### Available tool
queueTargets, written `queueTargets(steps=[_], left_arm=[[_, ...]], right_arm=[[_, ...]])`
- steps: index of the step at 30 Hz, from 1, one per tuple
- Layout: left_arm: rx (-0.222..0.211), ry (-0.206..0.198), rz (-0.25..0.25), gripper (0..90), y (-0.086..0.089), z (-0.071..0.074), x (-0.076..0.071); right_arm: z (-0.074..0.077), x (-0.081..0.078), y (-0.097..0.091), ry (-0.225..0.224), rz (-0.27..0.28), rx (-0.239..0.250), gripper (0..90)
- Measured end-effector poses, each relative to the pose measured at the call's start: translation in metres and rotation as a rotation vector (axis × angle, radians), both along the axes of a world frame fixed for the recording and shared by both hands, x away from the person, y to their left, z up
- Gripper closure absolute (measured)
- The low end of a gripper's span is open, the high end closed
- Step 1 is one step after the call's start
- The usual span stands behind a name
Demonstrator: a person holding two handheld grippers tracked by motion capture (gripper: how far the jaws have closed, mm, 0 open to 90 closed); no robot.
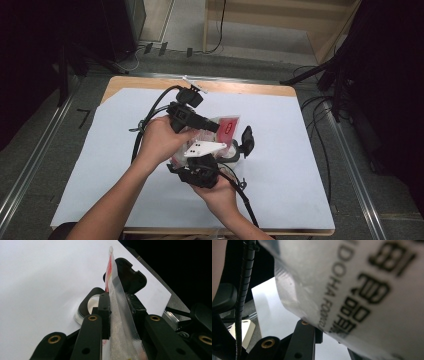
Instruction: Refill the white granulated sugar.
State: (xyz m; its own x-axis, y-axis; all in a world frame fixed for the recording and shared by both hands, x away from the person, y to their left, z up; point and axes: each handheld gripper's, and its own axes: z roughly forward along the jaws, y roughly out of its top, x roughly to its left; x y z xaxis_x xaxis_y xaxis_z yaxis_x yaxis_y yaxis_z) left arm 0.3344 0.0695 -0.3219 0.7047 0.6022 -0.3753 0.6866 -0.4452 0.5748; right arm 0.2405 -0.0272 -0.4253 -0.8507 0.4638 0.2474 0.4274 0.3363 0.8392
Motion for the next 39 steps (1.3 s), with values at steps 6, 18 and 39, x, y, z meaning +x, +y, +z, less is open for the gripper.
queueTargets(steps=[6, 18, 39], left_arm=[[0.000, -0.001, 0.003, 76.7, 0.0001, 0.0001, 0.0001], [-0.006, -0.002, 0.008, 76.8, -0.0015, -0.0003, 0.0010], [0.002, -0.024, 0.024, 77.0, 0.0033, 0.0001, -0.0070]], right_arm=[[-0.0002, 0.0002, -0.0002, 0.000, -0.004, -0.001, 82.2], [0.0011, 0.0017, -0.0013, 0.010, -0.013, -0.008, 83.4], [0.0009, -0.0027, 0.0031, -0.015, 0.007, -0.033, 83.2]])
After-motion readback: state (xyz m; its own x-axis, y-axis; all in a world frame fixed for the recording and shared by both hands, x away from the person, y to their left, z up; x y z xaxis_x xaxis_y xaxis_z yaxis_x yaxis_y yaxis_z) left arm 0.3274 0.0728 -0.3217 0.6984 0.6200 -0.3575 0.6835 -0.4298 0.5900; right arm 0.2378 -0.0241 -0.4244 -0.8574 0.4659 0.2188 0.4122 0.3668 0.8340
